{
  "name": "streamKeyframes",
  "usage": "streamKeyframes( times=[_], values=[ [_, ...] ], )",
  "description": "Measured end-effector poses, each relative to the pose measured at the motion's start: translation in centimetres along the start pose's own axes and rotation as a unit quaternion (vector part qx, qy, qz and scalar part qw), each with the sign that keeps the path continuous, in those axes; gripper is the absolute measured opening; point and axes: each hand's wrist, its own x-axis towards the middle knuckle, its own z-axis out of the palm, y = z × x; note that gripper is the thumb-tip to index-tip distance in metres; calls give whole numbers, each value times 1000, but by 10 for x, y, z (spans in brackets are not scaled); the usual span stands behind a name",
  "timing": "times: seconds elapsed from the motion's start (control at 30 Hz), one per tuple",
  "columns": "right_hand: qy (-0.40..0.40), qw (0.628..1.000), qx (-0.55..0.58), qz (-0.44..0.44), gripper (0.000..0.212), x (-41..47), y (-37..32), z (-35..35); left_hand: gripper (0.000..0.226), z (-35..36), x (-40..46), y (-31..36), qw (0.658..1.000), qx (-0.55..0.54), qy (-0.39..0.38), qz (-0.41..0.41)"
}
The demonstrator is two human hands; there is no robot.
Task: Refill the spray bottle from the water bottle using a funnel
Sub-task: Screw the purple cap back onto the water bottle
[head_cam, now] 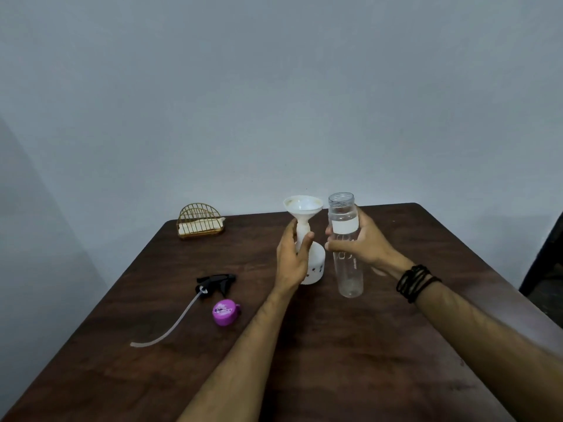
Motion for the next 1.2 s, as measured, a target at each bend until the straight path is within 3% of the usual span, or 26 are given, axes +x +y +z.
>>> streamKeyframes(
  times=[0.07,0.2,0.3,0.43,0.6,0.77,0.9,0.97,1.1,1.2],
  values=[
    [-13,1000,25,10,61,-8,9,13,63,-16,-11,-2,999,39,7,-25],
    [-15,999,43,1,58,-16,19,46,38,-63,-33,-5,989,137,50,-17],
    [-19,998,67,-6,56,-15,20,76,26,-100,-52,-11,974,226,12,-26],
    [-37,997,71,-21,57,-9,19,112,35,-132,-84,-23,941,333,-31,-54],
    [-42,997,59,-34,57,-1,19,136,38,-149,-104,-38,924,369,-63,-78],
    [-42,997,45,-39,55,3,18,142,45,-155,-102,-34,950,306,-54,-41],
    [-37,998,42,-39,56,5,22,144,39,-155,-75,2,985,94,135,-56],
    [-31,998,38,-39,60,7,23,147,34,-152,-56,34,984,-15,175,-40],
    [-28,997,41,-52,67,10,24,154,35,-136,-33,83,988,-97,118,28],
    [-34,997,43,-57,75,13,22,158,44,-129,-25,87,994,-59,81,49]
  ],
)
